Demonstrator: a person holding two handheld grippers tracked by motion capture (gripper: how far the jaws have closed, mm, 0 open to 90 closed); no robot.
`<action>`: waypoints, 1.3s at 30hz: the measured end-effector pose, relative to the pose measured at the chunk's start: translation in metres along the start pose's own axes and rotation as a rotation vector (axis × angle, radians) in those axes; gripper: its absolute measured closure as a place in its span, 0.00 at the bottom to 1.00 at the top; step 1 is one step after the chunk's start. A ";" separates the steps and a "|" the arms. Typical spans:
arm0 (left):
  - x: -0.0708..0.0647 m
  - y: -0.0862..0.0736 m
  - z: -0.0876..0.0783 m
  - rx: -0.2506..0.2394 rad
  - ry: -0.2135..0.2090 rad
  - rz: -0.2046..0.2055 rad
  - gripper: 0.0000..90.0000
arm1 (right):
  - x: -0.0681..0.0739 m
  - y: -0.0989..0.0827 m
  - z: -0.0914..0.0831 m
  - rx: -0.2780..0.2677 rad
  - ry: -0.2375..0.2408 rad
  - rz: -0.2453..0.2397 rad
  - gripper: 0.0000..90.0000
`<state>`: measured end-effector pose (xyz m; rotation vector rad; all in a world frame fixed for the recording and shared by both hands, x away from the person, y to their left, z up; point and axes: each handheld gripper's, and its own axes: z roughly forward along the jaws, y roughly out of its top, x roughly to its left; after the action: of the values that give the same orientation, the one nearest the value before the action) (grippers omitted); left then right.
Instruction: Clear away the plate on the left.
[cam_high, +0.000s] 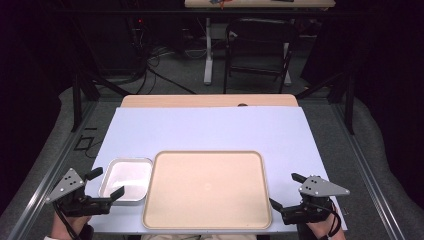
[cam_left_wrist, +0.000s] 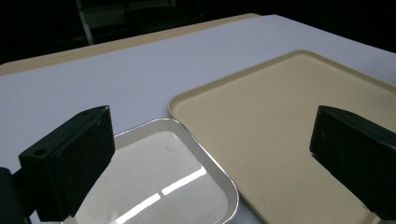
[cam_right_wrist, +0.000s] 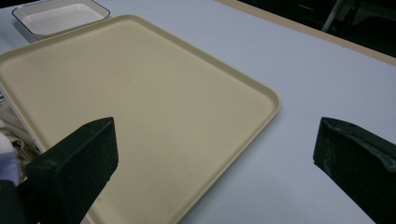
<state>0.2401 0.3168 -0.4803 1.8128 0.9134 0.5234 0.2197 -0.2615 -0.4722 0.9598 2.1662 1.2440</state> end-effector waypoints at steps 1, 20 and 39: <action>-0.001 0.000 0.000 0.002 0.002 0.002 0.00 | 0.000 0.000 0.000 0.002 -0.003 0.001 0.00; 0.001 0.004 -0.003 0.101 0.017 -0.079 0.00 | 0.000 0.008 0.014 0.040 0.011 -0.001 0.00; 0.006 0.012 0.016 0.206 0.073 -0.080 0.00 | 0.000 0.000 0.003 0.064 -0.020 0.025 0.00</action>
<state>0.2595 0.3093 -0.4762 1.9424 1.1191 0.4617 0.2214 -0.2600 -0.4735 1.0245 2.1972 1.1779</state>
